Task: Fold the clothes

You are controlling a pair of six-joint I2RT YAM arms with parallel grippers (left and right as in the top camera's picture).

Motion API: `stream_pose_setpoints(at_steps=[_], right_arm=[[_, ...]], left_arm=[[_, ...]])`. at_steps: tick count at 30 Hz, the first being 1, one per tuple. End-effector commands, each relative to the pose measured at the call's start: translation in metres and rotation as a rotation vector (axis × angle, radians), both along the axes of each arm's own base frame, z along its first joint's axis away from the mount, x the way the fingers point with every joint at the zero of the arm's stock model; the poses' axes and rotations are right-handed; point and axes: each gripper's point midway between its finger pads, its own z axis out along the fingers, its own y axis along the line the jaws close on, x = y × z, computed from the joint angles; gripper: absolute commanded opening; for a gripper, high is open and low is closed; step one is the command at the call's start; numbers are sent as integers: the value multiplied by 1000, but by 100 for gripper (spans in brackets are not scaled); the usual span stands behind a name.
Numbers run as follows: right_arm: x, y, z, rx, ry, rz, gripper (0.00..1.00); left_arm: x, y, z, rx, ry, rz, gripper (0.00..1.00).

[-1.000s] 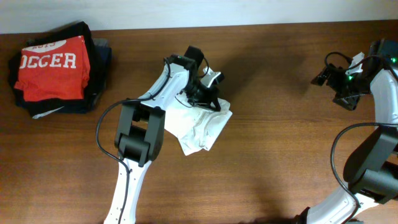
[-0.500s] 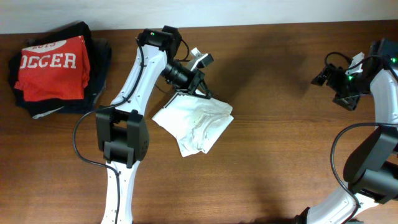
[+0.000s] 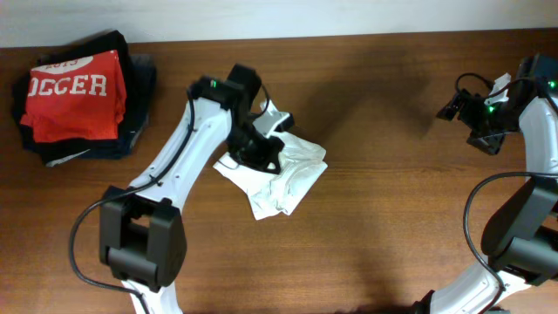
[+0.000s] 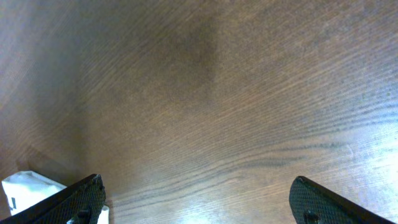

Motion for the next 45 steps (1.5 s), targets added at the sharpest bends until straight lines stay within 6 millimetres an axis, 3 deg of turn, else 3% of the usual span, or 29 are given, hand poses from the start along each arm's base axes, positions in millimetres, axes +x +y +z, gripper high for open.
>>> stream_pose_setpoints(at_steps=[1, 4, 7, 9, 12, 15, 19, 21, 23, 25, 26, 28, 29, 31, 33, 35, 36, 38, 40, 41, 43, 44, 45], right_arm=[[0, -1, 2, -13, -4, 5, 98], [0, -1, 2, -13, -4, 5, 98], [0, -1, 2, -13, -4, 5, 98], [0, -1, 2, -13, -4, 5, 98], [0, -1, 2, -13, -4, 5, 98], [0, -1, 2, -13, -4, 5, 98], [0, -1, 2, -13, -4, 5, 98], [0, -1, 2, -13, -4, 5, 98], [0, -1, 2, -13, -4, 5, 98], [0, -1, 2, -13, -4, 5, 98], [0, -1, 2, -13, -4, 5, 98], [0, -1, 2, -13, -4, 5, 98], [0, -1, 2, -13, -4, 5, 98], [0, -1, 2, -13, -4, 5, 98], [0, -1, 2, -13, -4, 5, 98], [0, -1, 2, -13, -4, 5, 98], [0, -1, 2, -13, -4, 5, 98], [0, -1, 2, -13, -4, 5, 98], [0, -1, 2, -13, -4, 5, 98], [0, -1, 2, -13, -4, 5, 98], [0, -1, 2, -13, -4, 5, 98], [0, -1, 2, -13, -4, 5, 98], [0, -1, 2, -13, -4, 5, 98]], left_arm=[[-16, -14, -29, -300, -49, -129, 0], [-14, -17, -70, -343, -174, -153, 1], [-32, -9, -103, -339, -191, -155, 0], [-37, -1, -116, -284, -186, -151, 1], [-37, -2, -116, -284, -184, -146, 2], [-37, -11, -101, -364, -165, -141, 3], [-32, -14, -40, -412, -293, -162, 3], [-21, -6, -12, -339, -400, -115, 4], [-9, 4, -8, -189, -451, -23, 1], [-5, -1, -19, -58, -472, 36, 1], [-3, -9, -20, -20, -504, 54, 1], [1, -42, -16, 52, -687, 9, 1], [4, -47, -22, 117, -747, 5, 1], [-8, -65, -69, 156, -682, -67, 1], [-15, -61, -110, 213, -583, -47, 1], [-19, -56, -128, 254, -551, -57, 1], [-16, -46, -132, 309, -562, -49, 1], [-2, -5, -136, 514, -616, -8, 1], [9, 64, -137, 747, -570, 112, 1], [13, 87, -137, 791, -535, 180, 2], [28, 147, -139, 826, -420, 424, 6], [35, 165, -143, 755, -346, 511, 6], [40, 169, -144, 674, -295, 561, 6]])
